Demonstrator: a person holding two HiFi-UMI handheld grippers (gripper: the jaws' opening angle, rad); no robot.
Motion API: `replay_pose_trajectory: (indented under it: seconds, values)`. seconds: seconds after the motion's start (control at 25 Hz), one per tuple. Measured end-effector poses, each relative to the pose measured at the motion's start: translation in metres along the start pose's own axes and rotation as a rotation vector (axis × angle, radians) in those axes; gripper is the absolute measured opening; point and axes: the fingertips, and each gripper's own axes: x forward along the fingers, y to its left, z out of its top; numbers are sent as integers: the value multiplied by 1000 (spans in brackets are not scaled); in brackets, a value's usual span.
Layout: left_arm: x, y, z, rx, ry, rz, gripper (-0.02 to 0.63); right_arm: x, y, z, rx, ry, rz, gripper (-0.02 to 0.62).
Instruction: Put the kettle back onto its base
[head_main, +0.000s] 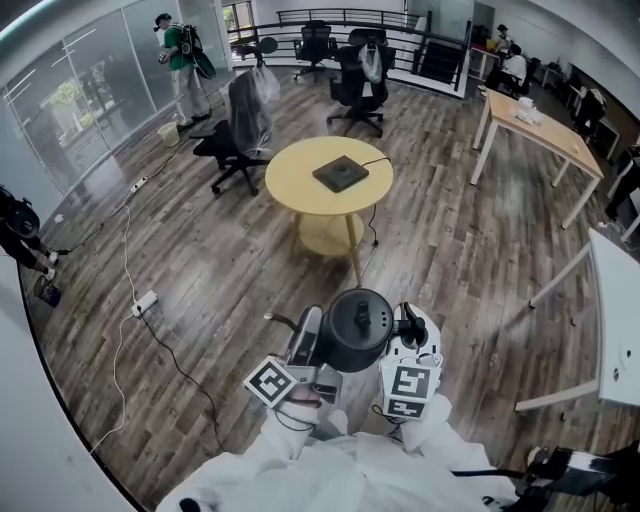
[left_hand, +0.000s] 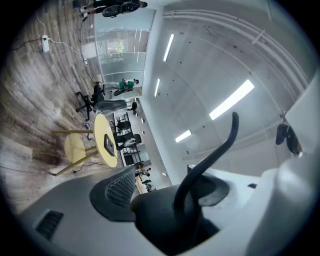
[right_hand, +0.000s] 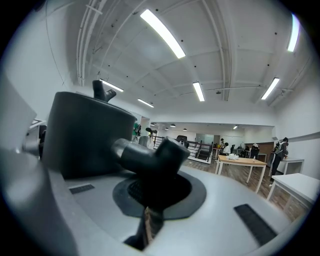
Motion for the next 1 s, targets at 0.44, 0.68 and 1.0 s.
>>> replay_pose_trajectory:
  seconds: [0.44,0.68,1.0]
  values:
    - [54,32,34,-24,1,-2,328,70,5,5,-13,17,-9,26]
    - [76,46,40,-47,6,-2,328,96,2,2,-23,44,-15,26]
    - [114,70,62,-51,-20,7,328,150,3,3,-29,40,5,26]
